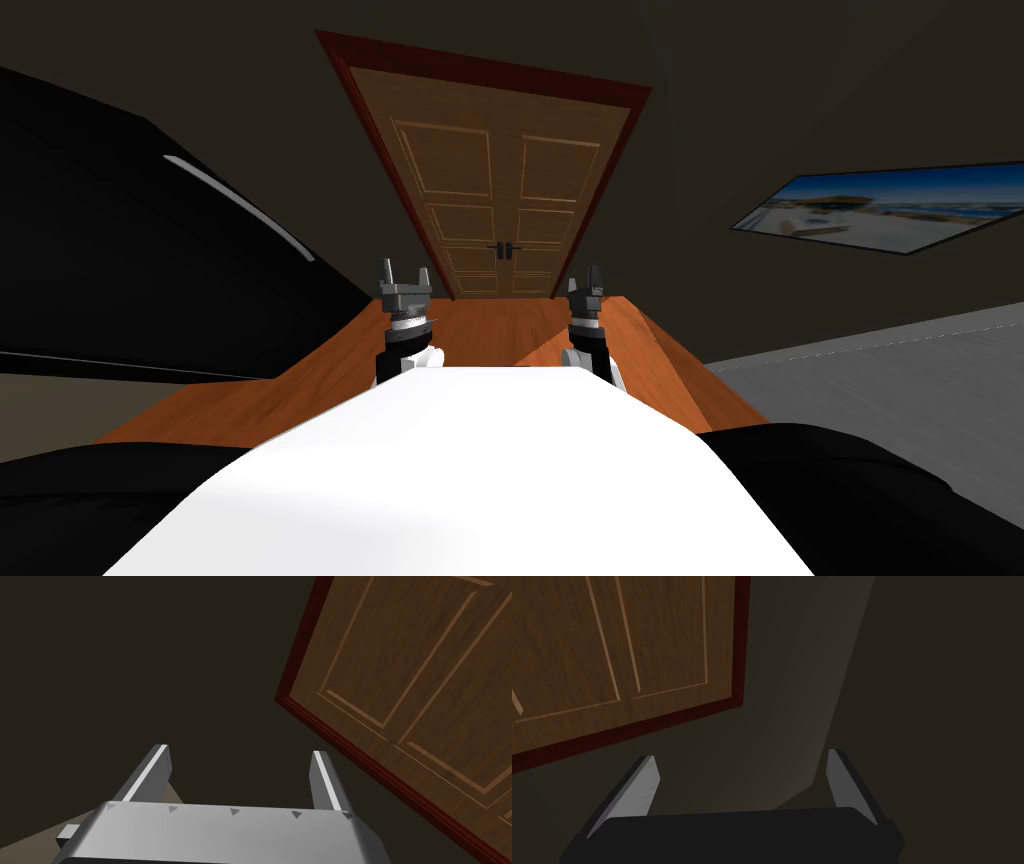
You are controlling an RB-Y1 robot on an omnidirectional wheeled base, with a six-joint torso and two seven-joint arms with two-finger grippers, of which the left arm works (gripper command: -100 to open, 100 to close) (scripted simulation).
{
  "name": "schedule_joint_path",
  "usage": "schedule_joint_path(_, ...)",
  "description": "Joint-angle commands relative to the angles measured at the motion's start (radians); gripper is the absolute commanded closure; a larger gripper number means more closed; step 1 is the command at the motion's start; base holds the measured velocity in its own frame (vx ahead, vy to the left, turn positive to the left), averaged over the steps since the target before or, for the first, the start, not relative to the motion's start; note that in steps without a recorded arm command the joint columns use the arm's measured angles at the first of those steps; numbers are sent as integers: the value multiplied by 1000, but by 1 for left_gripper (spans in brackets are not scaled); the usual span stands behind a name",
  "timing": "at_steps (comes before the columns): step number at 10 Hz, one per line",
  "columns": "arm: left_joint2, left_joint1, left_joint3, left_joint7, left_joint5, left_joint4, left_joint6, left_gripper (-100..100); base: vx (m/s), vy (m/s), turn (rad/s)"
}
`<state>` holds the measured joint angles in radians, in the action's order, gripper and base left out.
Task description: Pull the door open
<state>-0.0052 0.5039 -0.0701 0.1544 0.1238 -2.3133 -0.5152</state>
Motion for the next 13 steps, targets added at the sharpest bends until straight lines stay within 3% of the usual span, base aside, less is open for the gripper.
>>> schedule_joint_path(1, 13, -13, 6, 0, 0, 28, 5, -100, 70, -8, -24)
schedule_joint_path(6, 52, -60, 28, -2, -1, 132, 25, -100, 167, -38, -32)
schedule_joint_path(10, 73, -90, 43, -3, -2, 199, 38, -100, 118, -25, -25)
schedule_joint_path(13, 93, -124, 59, -4, -2, 275, 52, -100, 148, -34, -33)
